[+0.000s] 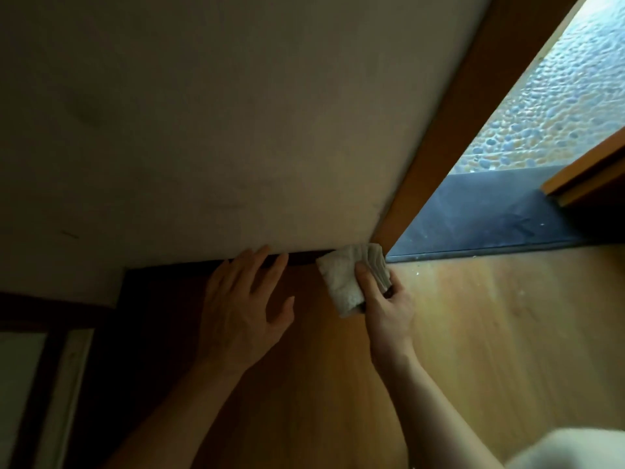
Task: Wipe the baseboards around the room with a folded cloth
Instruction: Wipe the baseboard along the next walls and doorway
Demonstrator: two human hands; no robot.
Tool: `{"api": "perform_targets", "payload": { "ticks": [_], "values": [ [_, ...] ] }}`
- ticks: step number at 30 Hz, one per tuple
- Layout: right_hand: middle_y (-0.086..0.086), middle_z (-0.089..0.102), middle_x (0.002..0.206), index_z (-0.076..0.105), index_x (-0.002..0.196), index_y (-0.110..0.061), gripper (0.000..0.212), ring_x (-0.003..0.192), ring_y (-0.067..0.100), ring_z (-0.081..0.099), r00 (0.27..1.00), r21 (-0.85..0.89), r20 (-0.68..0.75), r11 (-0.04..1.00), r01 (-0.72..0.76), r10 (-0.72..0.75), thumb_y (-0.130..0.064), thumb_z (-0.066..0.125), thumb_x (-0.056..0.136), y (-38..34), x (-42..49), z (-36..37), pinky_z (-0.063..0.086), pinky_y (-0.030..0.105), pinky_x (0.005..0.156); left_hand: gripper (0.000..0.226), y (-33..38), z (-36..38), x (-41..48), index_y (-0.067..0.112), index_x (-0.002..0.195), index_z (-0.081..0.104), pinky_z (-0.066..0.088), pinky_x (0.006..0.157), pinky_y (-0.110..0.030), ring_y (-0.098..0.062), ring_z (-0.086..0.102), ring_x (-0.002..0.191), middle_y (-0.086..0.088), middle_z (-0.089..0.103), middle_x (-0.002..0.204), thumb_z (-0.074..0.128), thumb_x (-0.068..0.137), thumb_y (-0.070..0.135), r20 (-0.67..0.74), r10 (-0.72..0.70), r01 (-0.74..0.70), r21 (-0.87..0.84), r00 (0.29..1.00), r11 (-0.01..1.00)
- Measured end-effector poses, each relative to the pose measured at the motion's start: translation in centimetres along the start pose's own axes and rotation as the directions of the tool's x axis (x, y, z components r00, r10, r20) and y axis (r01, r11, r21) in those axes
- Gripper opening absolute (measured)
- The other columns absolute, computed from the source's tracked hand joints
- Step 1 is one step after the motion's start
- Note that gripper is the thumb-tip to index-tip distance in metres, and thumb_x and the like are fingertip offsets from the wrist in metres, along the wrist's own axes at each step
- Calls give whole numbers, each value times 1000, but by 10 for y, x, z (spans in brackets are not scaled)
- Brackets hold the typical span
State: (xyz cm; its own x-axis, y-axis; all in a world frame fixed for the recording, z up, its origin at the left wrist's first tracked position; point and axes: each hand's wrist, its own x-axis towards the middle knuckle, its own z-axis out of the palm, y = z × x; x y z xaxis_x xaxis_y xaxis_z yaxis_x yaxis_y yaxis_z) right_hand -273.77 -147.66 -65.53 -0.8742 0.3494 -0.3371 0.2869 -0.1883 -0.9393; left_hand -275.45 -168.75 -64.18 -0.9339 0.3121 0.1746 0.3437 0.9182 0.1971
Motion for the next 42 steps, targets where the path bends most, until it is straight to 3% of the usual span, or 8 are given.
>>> {"api": "perform_targets", "payload": {
  "ticks": [7, 13, 19, 24, 28, 33, 38, 42],
  "values": [
    [5, 73, 91, 71, 95, -26, 30, 88, 24, 71, 998, -44, 43, 998, 40, -38, -51, 70, 81, -212, -78, 3, 58, 53, 78, 62, 59, -213, 19, 21, 148, 50, 41, 105, -57, -30, 47, 136, -5, 51, 148, 53, 92, 49, -2, -89, 89, 6, 996, 996],
    [3, 73, 86, 72, 96, -19, 21, 83, 19, 71, 990, -42, 115, 995, 89, -84, -37, 71, 86, -390, -158, 5, 56, 33, 67, 59, 114, -401, 30, 20, 143, 56, 40, 107, -56, -30, 49, 136, -5, 53, 147, 53, 91, 47, -25, -102, 102, 13, 994, 995],
    [12, 70, 81, 71, 91, -12, 30, 74, 20, 66, 986, -9, 104, 992, 130, -128, -41, 71, 85, -511, -218, 8, 52, 40, 65, 58, 149, -524, 39, 19, 143, 55, 39, 107, -55, -29, 48, 135, -5, 52, 147, 58, 91, 44, -16, -128, 128, -8, 992, 992],
    [2, 71, 75, 71, 85, -24, 30, 72, 21, 69, 972, -131, 89, 965, 229, -219, -53, 70, 82, -544, -243, 3, 56, 47, 62, 61, 163, -559, 42, 21, 147, 51, 39, 108, -54, -27, 44, 138, 0, 49, 148, 61, 91, 44, -5, -64, 63, -34, 998, 997],
    [-7, 66, 63, 71, 78, -26, 29, 56, 5, 61, 949, -151, -96, 947, 283, -299, -55, 69, 81, -546, -274, -17, 45, 20, 47, 59, 174, -571, 39, 20, 143, 56, 38, 108, -55, -27, 44, 138, -1, 51, 147, 57, 89, 43, 17, -5, 6, -79, 1000, 997],
    [-9, 64, 60, 69, 75, -24, 31, 54, 3, 57, 931, -163, -251, 960, 229, -265, -54, 70, 80, -535, -314, -51, 43, 20, 47, 58, 201, -571, 35, 23, 139, 59, 42, 105, -52, -27, 50, 132, -3, 56, 142, 61, 85, 43, 25, 179, -173, -143, 984, 974],
    [-12, 60, 56, 67, 72, -21, 32, 53, 1, 51, 824, -151, -516, 972, 182, -235, -52, 69, 78, -531, -347, -103, 41, 25, 51, 56, 253, -561, 40, 25, 131, 66, 42, 105, -49, -28, 54, 128, -3, 61, 137, 58, 80, 45, 11, 372, -362, -203, 928, 910],
    [-6, 70, 67, 71, 79, -22, 27, 61, 6, 63, 706, -149, -677, 979, 142, -206, -49, 71, 79, -529, -374, -150, 52, 34, 57, 53, 308, -555, 48, 21, 127, 70, 45, 103, -52, -30, 58, 124, -7, 63, 133, 56, 82, 46, -33, 546, -537, -239, 837, 809]
  ]
}}
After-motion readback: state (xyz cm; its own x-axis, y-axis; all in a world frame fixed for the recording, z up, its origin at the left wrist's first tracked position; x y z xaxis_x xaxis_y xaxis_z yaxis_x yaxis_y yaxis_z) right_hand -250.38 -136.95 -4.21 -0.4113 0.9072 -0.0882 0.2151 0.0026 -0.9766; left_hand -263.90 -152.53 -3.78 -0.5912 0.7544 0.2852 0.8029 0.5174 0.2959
